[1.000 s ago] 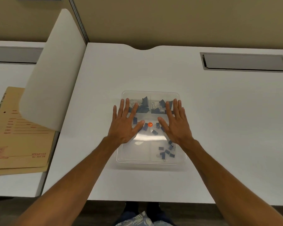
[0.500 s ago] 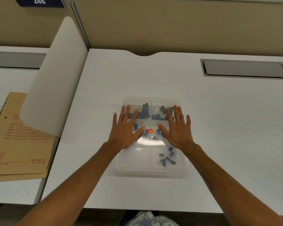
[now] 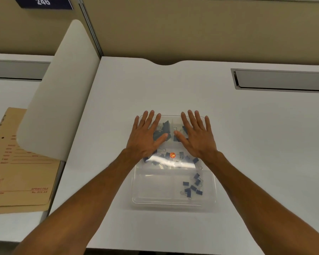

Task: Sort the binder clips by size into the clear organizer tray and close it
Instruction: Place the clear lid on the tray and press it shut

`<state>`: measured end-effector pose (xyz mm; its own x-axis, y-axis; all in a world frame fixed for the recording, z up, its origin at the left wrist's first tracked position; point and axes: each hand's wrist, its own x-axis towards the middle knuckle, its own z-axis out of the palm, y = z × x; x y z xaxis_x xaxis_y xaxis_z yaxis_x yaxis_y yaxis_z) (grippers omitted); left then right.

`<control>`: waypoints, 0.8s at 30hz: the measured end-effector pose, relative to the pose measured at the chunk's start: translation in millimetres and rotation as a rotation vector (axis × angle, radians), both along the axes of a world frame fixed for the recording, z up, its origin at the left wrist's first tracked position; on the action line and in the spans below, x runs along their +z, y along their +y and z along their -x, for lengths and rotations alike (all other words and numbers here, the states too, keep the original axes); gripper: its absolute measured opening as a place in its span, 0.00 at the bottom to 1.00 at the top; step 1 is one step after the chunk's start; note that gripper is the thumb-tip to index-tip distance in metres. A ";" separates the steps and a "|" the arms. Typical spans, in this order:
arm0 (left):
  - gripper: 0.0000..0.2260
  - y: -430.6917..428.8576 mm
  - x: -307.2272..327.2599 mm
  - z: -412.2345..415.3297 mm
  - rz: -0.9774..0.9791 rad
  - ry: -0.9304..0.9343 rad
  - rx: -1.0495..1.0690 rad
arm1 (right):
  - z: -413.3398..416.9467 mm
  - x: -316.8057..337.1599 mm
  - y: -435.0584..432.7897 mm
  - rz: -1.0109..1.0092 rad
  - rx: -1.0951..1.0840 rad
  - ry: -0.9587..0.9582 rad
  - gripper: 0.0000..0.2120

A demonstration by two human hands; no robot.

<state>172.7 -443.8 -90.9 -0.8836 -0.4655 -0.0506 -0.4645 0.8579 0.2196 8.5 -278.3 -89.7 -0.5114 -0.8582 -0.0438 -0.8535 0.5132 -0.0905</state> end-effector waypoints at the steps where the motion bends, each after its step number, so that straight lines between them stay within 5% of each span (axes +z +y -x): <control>1: 0.40 -0.1 -1.3 -0.4 0.000 0.006 0.002 | -0.5 -0.8 -0.1 -0.011 -0.002 0.003 0.39; 16: 0.42 -3.5 10.0 -2.0 -0.046 -0.023 -0.038 | -0.1 1.4 -1.9 -0.030 -0.001 0.001 0.42; 24: 0.37 39.0 20.6 -53.4 -0.142 0.108 0.050 | -41.1 13.2 44.0 0.144 -0.051 -0.099 0.34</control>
<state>226.1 -404.7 -70.3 -0.8633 -0.5041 -0.0251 -0.4731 0.7909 0.3881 49.6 -234.3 -76.5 -0.5537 -0.8323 0.0250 -0.8099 0.5314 -0.2485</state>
